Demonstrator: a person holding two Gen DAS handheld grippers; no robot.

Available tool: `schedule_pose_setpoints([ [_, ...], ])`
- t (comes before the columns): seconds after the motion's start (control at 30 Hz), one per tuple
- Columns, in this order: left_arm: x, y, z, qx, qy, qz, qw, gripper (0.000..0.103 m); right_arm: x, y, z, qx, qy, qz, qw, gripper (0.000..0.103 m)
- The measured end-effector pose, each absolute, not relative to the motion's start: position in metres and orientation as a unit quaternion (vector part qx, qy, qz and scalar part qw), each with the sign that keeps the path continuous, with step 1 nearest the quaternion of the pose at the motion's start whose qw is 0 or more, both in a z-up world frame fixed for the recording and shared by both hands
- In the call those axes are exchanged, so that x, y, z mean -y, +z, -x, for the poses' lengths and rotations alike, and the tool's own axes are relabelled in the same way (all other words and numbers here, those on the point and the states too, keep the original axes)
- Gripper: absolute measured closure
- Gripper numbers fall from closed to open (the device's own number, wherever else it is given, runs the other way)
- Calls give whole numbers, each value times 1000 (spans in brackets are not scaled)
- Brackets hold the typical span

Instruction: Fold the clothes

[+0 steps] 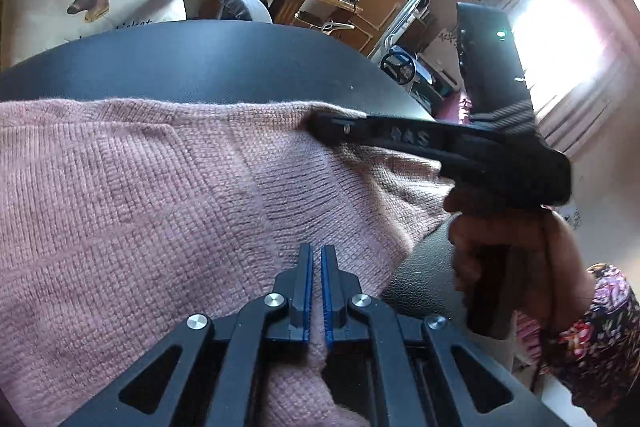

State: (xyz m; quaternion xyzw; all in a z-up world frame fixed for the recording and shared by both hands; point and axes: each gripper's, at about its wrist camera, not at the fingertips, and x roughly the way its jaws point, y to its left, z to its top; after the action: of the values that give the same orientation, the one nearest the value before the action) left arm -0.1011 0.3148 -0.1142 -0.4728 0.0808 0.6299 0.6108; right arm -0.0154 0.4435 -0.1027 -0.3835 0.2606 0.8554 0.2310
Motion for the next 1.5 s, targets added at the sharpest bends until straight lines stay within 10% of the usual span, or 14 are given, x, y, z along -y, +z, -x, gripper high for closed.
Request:
schedule_pose_setpoints([
  [0.7,-332,-113,95,-103,647,451,606,99,-422,-100,-7,-170,846,401,306,103],
  [1.5,-321,-113,98,-98,646,451,608,99,-469,-107,7,-314,849,326,274,103],
])
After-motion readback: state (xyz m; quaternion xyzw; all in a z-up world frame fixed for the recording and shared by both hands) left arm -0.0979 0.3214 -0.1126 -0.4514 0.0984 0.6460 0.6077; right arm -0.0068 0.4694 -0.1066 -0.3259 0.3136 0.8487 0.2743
